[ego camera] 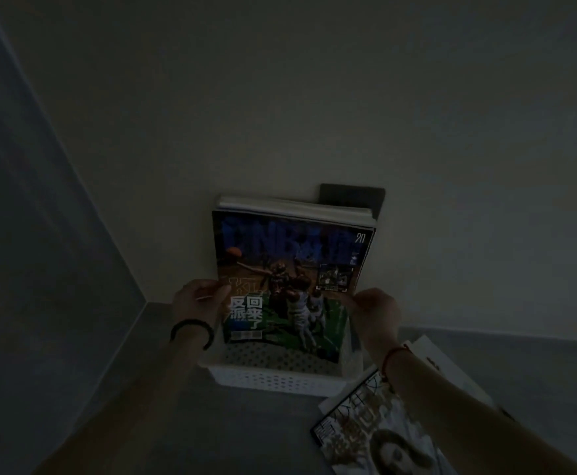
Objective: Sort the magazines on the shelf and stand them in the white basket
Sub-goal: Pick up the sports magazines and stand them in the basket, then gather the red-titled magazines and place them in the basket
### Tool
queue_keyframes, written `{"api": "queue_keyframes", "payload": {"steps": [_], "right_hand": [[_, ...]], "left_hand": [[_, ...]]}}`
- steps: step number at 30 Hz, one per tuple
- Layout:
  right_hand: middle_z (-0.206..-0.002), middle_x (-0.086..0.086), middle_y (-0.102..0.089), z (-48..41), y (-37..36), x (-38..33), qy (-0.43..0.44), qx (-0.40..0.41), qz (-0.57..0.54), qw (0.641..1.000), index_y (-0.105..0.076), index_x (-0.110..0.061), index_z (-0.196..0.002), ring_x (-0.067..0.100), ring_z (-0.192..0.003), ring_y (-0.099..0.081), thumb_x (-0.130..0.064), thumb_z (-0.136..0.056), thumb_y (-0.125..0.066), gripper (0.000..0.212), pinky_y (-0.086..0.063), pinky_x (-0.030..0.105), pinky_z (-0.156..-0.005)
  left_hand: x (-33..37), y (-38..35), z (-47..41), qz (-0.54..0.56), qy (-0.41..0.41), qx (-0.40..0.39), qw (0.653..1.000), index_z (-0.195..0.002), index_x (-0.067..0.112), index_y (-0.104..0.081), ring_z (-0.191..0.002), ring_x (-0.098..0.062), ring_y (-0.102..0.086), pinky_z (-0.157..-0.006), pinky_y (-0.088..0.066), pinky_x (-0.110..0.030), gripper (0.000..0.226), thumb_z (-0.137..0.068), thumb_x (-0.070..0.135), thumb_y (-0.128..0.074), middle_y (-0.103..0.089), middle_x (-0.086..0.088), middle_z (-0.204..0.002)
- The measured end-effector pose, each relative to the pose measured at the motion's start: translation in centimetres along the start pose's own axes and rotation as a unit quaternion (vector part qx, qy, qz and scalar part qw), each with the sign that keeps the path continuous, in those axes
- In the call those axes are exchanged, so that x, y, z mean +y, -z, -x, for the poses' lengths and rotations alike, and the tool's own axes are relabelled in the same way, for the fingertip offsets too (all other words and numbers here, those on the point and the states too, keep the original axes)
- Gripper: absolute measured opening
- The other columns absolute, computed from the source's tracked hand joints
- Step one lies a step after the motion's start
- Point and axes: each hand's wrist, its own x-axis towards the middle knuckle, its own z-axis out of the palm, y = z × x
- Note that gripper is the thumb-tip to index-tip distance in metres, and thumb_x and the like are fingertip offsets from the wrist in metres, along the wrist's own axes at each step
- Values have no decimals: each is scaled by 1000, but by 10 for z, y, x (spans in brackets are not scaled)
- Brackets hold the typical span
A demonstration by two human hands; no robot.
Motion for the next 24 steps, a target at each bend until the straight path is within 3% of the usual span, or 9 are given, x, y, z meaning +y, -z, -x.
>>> {"api": "queue_keyframes", "payload": {"steps": [2,4,6,8,10,12,14,16,24], "right_hand": [[-66,3,-56,2,2,-2,1,-22,-4,1000,-63,-5,-70,13,-59,-49,-26,-76,-72,24,-39,23,-60],[-73,3,-58,4,8,-3,-2,-33,-11,999,-65,-6,-78,16,-69,-52,-19,-79,-70,13,-40,25,-64],[-75,1,-60,9,22,0,-10,-46,-20,999,-66,-10,-83,16,-71,-55,-13,-78,-68,6,-44,24,-67],[-74,0,-62,19,43,10,-14,-71,-34,997,-65,-14,-82,15,-69,-58,-9,-77,-67,8,-48,27,-68],[-73,5,-64,33,69,31,-3,-90,-34,995,-64,-14,-77,19,-70,-62,-2,-76,-66,13,-52,32,-71],[-69,6,-63,52,103,56,10,-97,-26,995,-61,-19,-67,10,-62,-62,4,-73,-67,25,-51,26,-67],[-66,2,-63,69,137,83,-1,-95,-13,995,-60,-21,-62,0,-55,-59,8,-71,-67,31,-47,17,-60],[-65,0,-64,83,177,109,-23,-88,14,996,-63,-17,-67,5,-57,-59,7,-71,-66,24,-46,17,-57],[-58,2,-58,132,327,210,-111,-29,-20,993,-61,-7,-71,0,-48,-57,16,-74,-60,23,-41,4,-49]], "left_hand": [[0,-2,5,8,6,7,1000,-70,6,-51,-37,17,-51,-34,-37,-1,19,-77,-3,-66,-51,0,-61],[2,-1,12,22,18,15,999,-70,7,-47,-50,4,-59,-39,-41,-5,21,-78,-2,-65,-51,-7,-61],[4,2,20,32,21,1,999,-65,9,-45,-73,-23,-57,-64,-52,-15,25,-81,-2,-61,-50,-9,-64],[10,4,35,52,34,-28,998,-63,17,-43,-67,-17,-53,-90,-46,-30,31,-84,-1,-57,-46,-3,-64],[15,0,60,-13,11,-53,998,-65,27,-42,-58,-6,-53,-89,-44,-36,33,-84,7,-60,-46,6,-66],[18,-8,88,-75,-30,-69,994,-66,28,-44,-59,-2,-48,-84,-44,-37,32,-82,10,-64,-48,9,-66],[17,-21,123,-70,-50,-120,989,-72,15,-51,-64,-14,-51,-84,-46,-40,18,-83,6,-62,-51,0,-65],[15,-41,158,-75,-42,-150,985,-83,10,-54,-76,-27,-56,-85,-48,-43,9,-83,9,-63,-56,-8,-72],[-9,-155,300,-65,-20,-305,950,-96,0,-60,-90,-31,-60,-83,-52,-34,16,-80,1,-63,-64,-18,-92]]}}
